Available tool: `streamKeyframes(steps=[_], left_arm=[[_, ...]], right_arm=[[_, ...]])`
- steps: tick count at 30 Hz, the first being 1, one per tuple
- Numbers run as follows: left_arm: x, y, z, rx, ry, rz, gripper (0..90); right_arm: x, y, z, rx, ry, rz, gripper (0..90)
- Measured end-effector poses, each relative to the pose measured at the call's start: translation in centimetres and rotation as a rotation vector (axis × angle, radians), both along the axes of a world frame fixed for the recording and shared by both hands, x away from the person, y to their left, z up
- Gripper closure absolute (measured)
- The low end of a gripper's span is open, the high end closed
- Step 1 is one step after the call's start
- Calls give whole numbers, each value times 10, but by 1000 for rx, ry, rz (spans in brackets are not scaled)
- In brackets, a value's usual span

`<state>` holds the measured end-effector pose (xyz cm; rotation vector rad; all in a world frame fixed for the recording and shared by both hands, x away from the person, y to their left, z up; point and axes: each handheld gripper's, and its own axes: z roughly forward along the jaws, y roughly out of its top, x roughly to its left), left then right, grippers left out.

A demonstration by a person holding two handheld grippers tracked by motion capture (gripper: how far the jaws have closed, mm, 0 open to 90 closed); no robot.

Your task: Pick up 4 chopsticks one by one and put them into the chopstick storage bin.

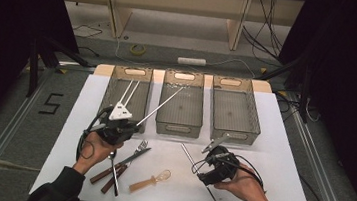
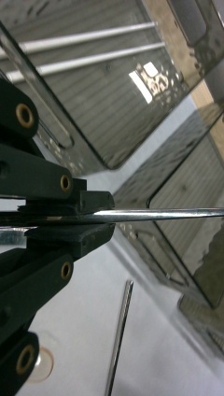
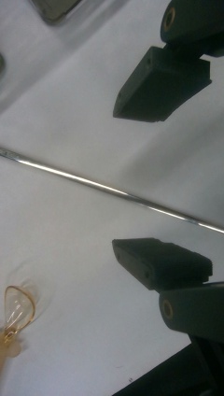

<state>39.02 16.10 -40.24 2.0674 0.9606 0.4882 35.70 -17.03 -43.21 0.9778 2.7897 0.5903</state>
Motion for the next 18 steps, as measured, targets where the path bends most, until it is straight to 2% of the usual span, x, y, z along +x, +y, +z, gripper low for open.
streamKeyframes(steps=[1,10,18], left_arm=[[3,3,0,-18,7,10,833],[27,22,6,-20,-14,128,833],[58,41,-4,-48,15,238,833]], right_arm=[[0,0,-1,-5,5,-4,316],[-1,0,-4,-16,20,2,317],[-2,0,-5,-15,22,8,316]])
